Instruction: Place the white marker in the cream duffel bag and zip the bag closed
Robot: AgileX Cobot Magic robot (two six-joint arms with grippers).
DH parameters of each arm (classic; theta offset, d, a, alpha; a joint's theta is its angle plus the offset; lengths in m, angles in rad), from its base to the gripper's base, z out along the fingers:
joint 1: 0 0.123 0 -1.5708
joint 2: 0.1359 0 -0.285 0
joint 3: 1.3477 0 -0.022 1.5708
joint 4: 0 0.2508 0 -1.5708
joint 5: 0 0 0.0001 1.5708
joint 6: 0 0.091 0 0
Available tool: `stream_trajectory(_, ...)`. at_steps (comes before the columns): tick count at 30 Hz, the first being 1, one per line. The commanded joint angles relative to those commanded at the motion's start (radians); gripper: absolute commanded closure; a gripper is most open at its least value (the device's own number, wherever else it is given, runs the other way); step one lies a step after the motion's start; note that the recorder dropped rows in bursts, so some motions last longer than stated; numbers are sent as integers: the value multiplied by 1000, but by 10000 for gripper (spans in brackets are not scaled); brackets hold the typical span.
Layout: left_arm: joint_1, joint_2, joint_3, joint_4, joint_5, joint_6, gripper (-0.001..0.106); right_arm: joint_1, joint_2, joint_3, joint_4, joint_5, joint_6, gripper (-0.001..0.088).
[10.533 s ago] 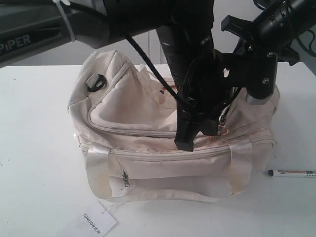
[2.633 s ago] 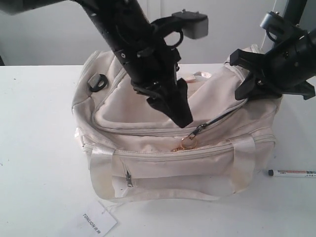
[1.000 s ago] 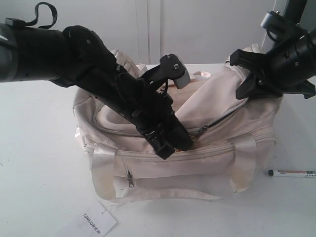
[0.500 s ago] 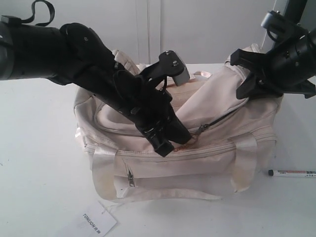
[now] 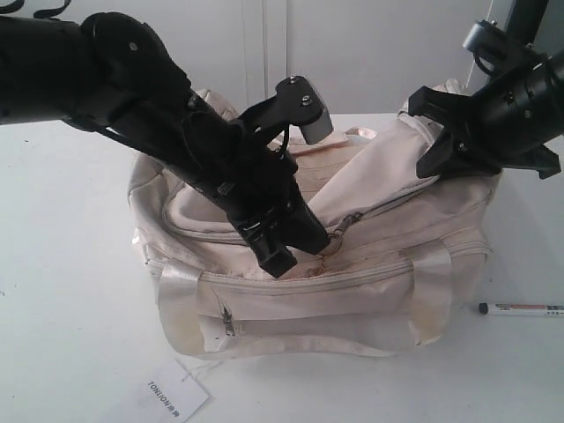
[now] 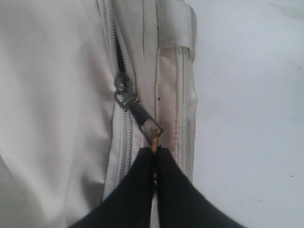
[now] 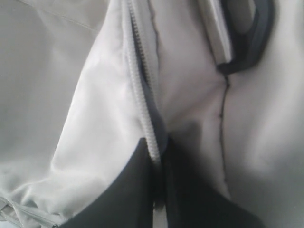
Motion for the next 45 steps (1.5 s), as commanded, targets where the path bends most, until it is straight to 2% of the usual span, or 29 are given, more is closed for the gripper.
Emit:
stream_trajectory(9, 0, 0, 0, -33, -31, 2, 1047, 0, 0, 0, 0, -2, -4, 866)
stream_trajectory(14, 0, 0, 0, -58, -49, 6, 724, 0, 0, 0, 0, -2, -4, 866)
stream_trajectory(16, 0, 0, 0, -62, -58, 6, 749, 0, 0, 0, 0, -2, -4, 866)
stream_trajectory(18, 0, 0, 0, -79, -58, 6, 874, 0, 0, 0, 0, -2, -4, 866)
stream_trajectory(21, 0, 0, 0, -99, -56, 9, 925, 0, 0, 0, 0, -2, -4, 866)
stream_trajectory(24, 0, 0, 0, -114, -41, 9, 859, 0, 0, 0, 0, -2, -4, 866)
stream_trajectory(28, -1, 0, 0, -161, 7, 39, 696, 0, 0, 0, 0, -2, -4, 866)
stream_trajectory(30, -1, 0, 0, -184, 18, 52, 647, 0, 0, 0, 0, -2, -4, 866)
stream_trajectory(45, -12, 48, 0, -242, -27, 54, 642, 0, 0, 0, 0, -2, -4, 866)
